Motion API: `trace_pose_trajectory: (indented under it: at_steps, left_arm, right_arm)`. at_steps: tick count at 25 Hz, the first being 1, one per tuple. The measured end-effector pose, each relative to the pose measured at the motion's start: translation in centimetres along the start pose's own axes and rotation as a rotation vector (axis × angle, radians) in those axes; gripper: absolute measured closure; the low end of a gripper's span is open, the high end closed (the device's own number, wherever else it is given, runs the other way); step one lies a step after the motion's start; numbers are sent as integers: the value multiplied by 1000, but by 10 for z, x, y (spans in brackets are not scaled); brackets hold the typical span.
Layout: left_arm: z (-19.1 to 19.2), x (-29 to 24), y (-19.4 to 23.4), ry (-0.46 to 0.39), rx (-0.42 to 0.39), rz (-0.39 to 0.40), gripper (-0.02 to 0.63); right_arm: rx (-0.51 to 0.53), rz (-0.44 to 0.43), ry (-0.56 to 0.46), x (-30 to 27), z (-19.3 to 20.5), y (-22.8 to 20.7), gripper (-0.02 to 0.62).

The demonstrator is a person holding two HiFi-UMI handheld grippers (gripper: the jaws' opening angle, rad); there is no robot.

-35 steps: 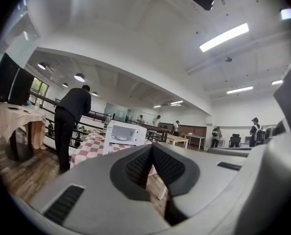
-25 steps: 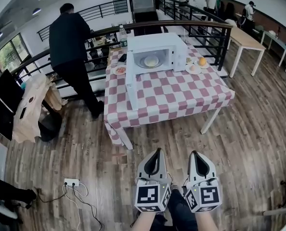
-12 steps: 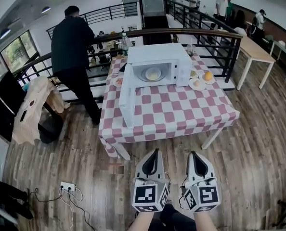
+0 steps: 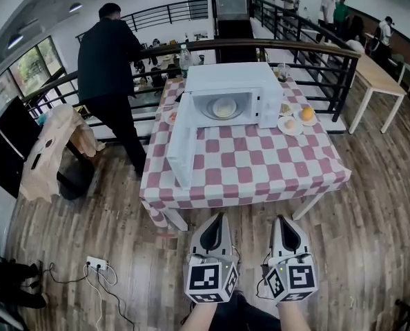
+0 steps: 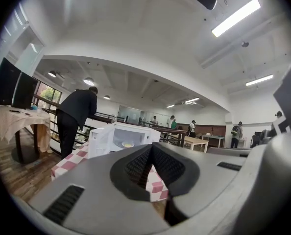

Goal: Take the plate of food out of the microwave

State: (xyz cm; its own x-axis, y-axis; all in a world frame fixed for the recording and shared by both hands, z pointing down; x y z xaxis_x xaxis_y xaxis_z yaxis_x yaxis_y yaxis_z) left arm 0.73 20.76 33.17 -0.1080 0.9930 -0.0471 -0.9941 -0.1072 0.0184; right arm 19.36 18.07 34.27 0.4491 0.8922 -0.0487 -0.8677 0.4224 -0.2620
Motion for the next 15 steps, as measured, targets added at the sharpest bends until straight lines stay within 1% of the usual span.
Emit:
trace_pose_trajectory:
  at_steps: [8, 15]
  left_arm:
    - [5, -28, 8, 16, 2, -21, 578]
    - [6, -81, 20, 22, 11, -13, 578]
  right_arm:
    - [-9, 9, 15, -25, 5, -18, 601]
    - [-2, 41, 23, -72, -2, -43, 601]
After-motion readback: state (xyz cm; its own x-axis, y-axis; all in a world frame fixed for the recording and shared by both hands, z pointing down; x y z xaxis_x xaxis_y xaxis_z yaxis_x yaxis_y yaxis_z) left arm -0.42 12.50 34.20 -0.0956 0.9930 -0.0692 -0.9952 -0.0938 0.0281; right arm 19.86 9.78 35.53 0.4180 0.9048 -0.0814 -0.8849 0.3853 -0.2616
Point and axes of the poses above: the fingertips, and each gripper's own axes: x backward along the fingers, y to its left, z out of its underside, the point moved 9 cm from there along x, backward along the fingers, and after that the axes turned 7 degrees about -x, right-handed, at the moved point
